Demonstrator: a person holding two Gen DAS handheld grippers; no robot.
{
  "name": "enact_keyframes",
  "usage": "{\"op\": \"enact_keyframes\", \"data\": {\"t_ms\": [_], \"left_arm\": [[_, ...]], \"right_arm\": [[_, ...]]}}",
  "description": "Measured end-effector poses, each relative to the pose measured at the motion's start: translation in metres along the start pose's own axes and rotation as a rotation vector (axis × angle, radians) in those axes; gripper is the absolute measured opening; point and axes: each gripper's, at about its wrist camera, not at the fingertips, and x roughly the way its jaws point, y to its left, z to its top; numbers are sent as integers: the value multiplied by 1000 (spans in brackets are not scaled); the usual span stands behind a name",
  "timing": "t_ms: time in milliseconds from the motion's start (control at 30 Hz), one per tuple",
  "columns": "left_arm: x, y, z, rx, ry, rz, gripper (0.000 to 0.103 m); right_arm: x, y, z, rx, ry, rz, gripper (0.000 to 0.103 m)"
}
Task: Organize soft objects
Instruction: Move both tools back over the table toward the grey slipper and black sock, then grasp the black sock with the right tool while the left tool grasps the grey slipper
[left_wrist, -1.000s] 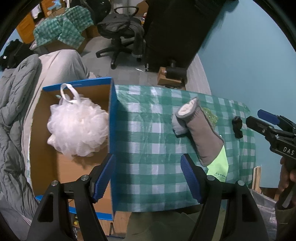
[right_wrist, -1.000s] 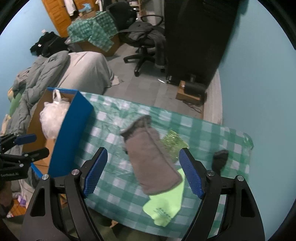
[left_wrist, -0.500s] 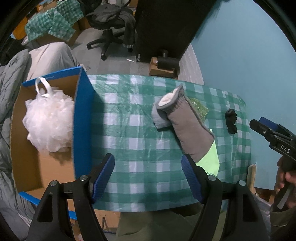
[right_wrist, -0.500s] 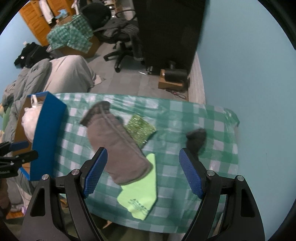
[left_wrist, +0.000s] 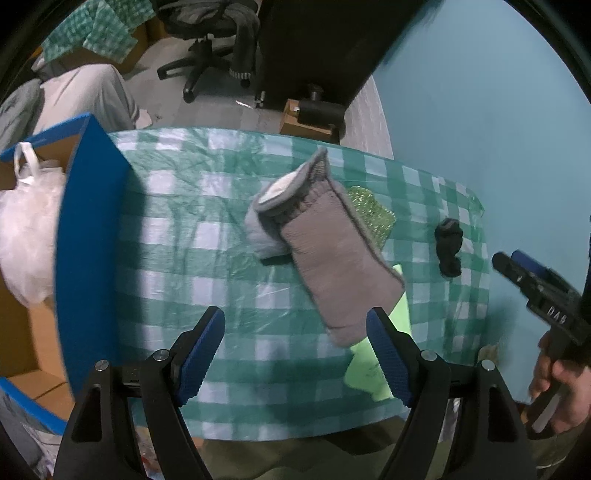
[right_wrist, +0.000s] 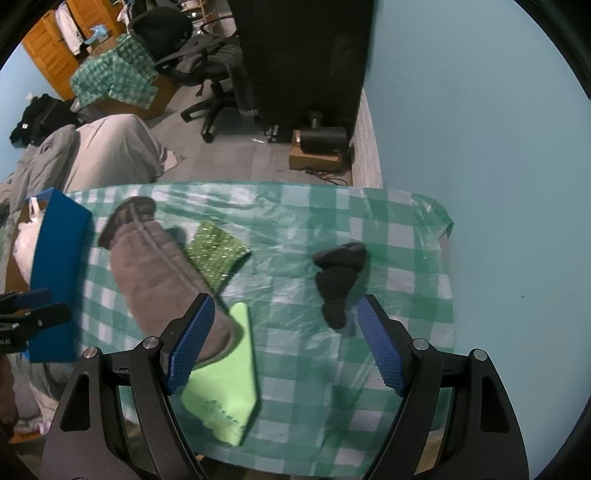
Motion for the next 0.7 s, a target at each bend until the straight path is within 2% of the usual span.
{"op": "enact_keyframes", "data": {"t_ms": [467, 567, 700], "left_arm": [[52, -23, 16, -48, 46, 38, 82], [62, -23, 19, -81, 61, 34, 87], [78, -19, 23, -139, 90, 24, 88]], "right_arm": [[46, -38, -2, 25, 62, -11, 80], [57, -43, 2, 38, 74, -4, 80], [70, -48, 6, 52, 83, 1, 80]]}}
